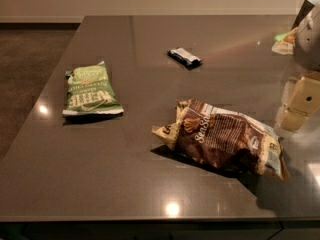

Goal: Pick brown chip bag

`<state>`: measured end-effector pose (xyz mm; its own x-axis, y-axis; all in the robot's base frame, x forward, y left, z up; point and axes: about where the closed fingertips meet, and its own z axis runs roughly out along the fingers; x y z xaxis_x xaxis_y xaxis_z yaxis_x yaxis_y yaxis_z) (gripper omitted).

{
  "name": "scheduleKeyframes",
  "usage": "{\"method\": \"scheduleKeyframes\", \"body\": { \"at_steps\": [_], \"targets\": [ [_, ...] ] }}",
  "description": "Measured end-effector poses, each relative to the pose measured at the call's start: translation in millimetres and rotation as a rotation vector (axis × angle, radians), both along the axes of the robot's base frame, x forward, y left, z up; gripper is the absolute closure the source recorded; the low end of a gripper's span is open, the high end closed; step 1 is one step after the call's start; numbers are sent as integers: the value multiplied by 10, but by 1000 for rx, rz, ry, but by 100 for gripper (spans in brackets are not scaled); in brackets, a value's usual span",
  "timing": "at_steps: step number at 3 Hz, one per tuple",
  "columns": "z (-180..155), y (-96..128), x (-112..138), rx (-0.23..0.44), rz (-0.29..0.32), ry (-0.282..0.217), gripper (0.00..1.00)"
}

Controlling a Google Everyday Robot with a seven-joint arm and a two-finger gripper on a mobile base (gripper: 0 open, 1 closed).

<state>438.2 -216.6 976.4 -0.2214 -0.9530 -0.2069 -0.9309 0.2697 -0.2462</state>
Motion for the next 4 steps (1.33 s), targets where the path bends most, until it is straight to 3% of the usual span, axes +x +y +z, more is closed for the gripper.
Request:
{"method": "scheduleKeyframes", "body": {
  "at_steps": [1, 4],
  "targets": [
    [0, 0, 0, 0, 0, 0, 0],
    [-562, 556, -180, 87, 31, 111, 0]
  ]
}}
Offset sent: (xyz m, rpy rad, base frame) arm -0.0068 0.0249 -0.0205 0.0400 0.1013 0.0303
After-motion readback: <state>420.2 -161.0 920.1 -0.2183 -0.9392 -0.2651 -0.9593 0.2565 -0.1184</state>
